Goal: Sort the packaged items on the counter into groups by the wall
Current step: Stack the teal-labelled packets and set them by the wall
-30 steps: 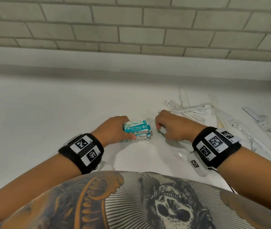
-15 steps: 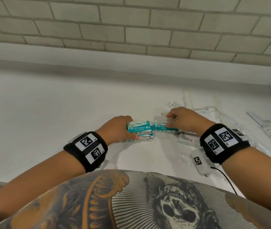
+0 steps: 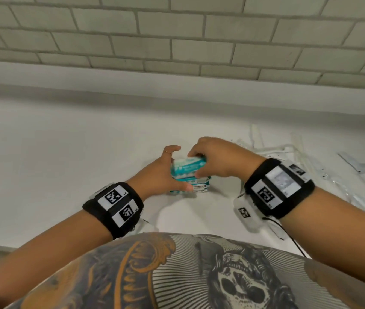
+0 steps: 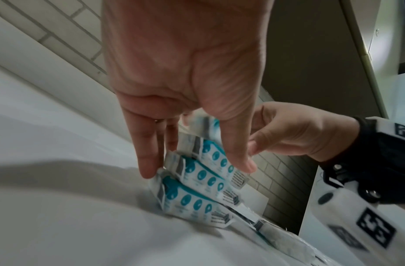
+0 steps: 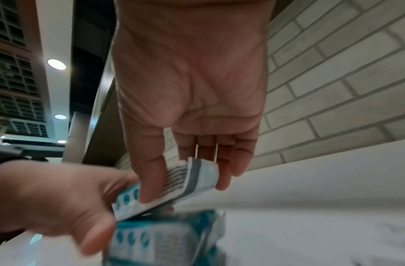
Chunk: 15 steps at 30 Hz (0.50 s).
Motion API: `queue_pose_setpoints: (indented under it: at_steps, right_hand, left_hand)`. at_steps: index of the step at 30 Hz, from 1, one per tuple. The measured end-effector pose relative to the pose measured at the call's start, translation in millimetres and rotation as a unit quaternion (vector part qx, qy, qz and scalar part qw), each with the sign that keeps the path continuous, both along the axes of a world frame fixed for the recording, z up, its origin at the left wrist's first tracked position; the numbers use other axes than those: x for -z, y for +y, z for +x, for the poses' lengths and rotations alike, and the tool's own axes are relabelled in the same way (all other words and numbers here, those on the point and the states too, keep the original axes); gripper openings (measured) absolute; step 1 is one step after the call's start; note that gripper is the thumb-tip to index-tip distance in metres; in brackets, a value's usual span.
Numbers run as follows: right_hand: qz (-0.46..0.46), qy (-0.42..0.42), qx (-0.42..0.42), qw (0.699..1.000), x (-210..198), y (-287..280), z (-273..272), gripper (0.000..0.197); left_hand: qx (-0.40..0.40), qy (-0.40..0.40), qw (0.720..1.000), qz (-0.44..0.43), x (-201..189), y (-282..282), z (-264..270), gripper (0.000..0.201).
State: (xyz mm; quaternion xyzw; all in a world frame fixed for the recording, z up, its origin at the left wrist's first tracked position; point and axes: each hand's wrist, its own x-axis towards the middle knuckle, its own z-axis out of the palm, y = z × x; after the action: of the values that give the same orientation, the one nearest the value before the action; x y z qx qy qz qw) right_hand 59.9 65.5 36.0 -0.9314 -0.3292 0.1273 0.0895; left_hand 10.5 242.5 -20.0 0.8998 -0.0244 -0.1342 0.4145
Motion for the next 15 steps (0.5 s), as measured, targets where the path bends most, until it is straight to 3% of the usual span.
queue_pose_setpoints:
  at_steps: [3, 5, 7, 9, 11, 13, 15]
  right_hand:
    - [0.023, 0.031, 0.003, 0.999, 11, 1, -3, 0.06]
    - [0.073, 0.058, 0.04, 0.995, 7, -13, -2, 0.067]
    - [0.091, 0.06, 0.087, 0.99, 1, -35, 2, 0.065]
    - [0.031, 0.061, 0.134, 0.989, -3, -59, 5, 0.06]
    - [-0.088, 0.082, 0.16, 0.98, 0, -82, 4, 0.063]
    - [-0.207, 0.097, 0.157, 0.961, 14, -95, 0, 0.069]
    - [-0.244, 0.086, 0.147, 0.955, 30, -101, -5, 0.066]
  left_hand:
    - [0.02, -0.028, 0.999, 0.034, -2, -1, -4, 0.075]
    - [0.02, -0.048, 0.996, 0.065, -3, -1, -6, 0.052]
    - [0.023, -0.053, 0.995, 0.081, -3, -1, -6, 0.042]
    - [0.021, -0.047, 0.995, 0.08, -1, -1, -5, 0.039]
    - [0.021, -0.043, 0.995, 0.085, -1, 0, -3, 0.039]
    - [0.023, -0.04, 0.995, 0.085, -1, 0, -2, 0.038]
    - [0.022, -0.036, 0.995, 0.089, -1, -1, -2, 0.038]
